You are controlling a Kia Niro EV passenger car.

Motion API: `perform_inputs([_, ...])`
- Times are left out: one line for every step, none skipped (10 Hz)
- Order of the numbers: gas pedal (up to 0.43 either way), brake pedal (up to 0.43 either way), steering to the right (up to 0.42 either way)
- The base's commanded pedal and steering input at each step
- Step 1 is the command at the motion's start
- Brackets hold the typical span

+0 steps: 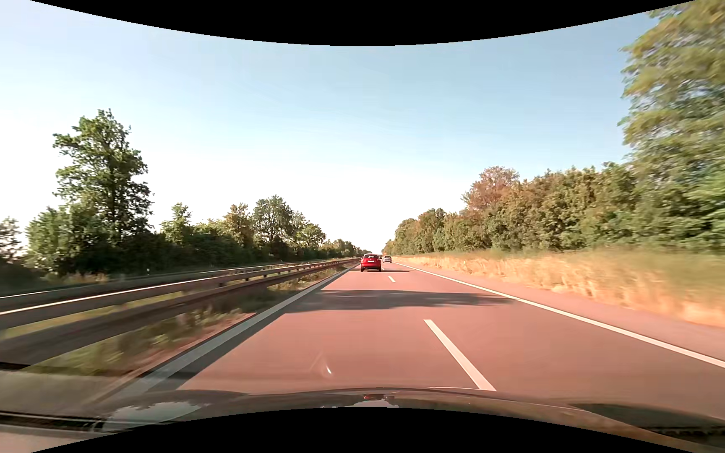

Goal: Follow the waypoints while adhering to traffic rules and regulations

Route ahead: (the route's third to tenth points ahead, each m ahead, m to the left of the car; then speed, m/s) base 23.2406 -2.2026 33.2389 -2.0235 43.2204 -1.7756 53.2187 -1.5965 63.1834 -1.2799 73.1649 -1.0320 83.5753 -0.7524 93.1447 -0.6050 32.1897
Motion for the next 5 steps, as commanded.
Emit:
perform_inputs([0.319,0.006,0.001])
perform_inputs([0.331,0.006,0.000])
perform_inputs([0.331,0.006,-0.001])
perform_inputs([0.331,0.006,-0.001])
perform_inputs([0.331,0.006,-0.001])
